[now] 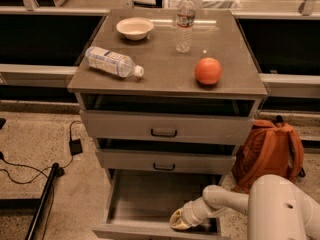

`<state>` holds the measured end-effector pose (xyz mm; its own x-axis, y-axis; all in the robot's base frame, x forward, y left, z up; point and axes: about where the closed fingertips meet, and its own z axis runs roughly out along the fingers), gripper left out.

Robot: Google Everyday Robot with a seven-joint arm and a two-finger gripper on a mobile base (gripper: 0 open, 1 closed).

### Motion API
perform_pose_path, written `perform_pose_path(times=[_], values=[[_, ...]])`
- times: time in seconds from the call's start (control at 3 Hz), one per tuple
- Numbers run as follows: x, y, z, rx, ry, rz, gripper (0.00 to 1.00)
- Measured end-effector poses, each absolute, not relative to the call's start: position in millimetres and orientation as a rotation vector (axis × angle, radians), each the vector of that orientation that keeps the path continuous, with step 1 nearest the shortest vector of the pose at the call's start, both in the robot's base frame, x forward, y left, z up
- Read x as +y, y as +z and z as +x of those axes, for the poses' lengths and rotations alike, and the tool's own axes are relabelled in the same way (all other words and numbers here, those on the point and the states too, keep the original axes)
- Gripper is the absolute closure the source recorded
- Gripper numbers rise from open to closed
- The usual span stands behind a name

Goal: Open bottom drawer

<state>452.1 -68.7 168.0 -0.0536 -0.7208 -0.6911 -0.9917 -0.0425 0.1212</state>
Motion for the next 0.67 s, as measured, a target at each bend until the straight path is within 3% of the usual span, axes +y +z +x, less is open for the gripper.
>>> perform_pose_path(times=[0.67], values=[[-71.5, 177.7, 433.8, 1.799, 0.878, -1.802, 1.0]])
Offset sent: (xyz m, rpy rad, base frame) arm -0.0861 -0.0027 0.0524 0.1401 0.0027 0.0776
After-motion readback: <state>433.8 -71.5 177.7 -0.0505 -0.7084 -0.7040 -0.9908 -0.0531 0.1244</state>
